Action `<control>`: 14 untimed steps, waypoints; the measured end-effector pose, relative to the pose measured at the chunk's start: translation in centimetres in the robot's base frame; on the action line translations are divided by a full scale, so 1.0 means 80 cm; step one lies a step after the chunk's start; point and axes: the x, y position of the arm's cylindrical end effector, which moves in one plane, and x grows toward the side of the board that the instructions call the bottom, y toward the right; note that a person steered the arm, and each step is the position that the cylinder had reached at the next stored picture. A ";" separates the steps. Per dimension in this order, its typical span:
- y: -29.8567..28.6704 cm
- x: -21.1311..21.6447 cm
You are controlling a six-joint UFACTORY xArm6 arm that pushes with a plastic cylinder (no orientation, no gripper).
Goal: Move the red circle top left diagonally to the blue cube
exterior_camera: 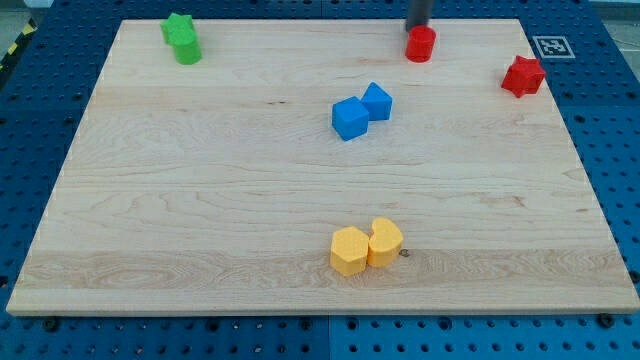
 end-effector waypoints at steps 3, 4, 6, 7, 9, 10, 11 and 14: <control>-0.010 0.041; 0.024 0.052; -0.026 0.059; -0.033 0.059; -0.055 0.059; -0.077 0.059; -0.094 0.059; -0.125 0.059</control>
